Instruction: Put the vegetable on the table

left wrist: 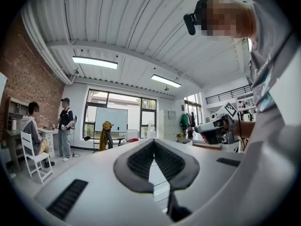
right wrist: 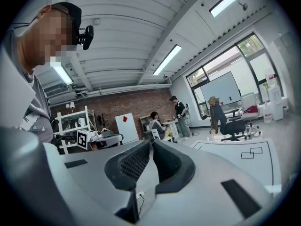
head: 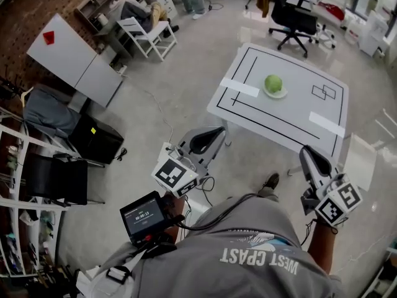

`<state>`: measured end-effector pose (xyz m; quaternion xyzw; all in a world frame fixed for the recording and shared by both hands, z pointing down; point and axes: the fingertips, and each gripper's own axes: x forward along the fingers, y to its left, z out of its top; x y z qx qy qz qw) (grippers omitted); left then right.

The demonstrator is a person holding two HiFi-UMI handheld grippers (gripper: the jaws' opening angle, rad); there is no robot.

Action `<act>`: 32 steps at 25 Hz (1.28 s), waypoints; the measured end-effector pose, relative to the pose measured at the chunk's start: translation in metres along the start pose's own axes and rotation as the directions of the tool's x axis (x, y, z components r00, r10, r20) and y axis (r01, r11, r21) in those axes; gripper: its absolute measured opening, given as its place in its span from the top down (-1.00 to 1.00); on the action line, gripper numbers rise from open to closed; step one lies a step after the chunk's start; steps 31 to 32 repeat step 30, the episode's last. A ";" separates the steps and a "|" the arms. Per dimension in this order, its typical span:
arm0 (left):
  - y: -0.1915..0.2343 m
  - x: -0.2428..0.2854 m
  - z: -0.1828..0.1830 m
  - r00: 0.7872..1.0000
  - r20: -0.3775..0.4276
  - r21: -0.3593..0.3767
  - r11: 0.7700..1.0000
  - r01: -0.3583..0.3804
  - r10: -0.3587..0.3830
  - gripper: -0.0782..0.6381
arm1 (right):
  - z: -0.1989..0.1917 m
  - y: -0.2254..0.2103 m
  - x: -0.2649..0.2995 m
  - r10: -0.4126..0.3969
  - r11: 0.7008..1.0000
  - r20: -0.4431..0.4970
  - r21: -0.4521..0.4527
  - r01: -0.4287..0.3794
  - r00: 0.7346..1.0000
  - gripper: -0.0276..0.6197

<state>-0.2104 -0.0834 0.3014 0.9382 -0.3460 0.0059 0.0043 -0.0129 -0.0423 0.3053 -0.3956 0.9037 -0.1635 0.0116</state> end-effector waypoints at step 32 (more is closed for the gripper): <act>-0.319 0.058 -0.001 0.977 -0.058 0.051 0.976 0.210 -0.207 0.76 | -0.070 0.018 -0.327 -0.098 0.995 -0.100 0.019 0.100 0.990 0.89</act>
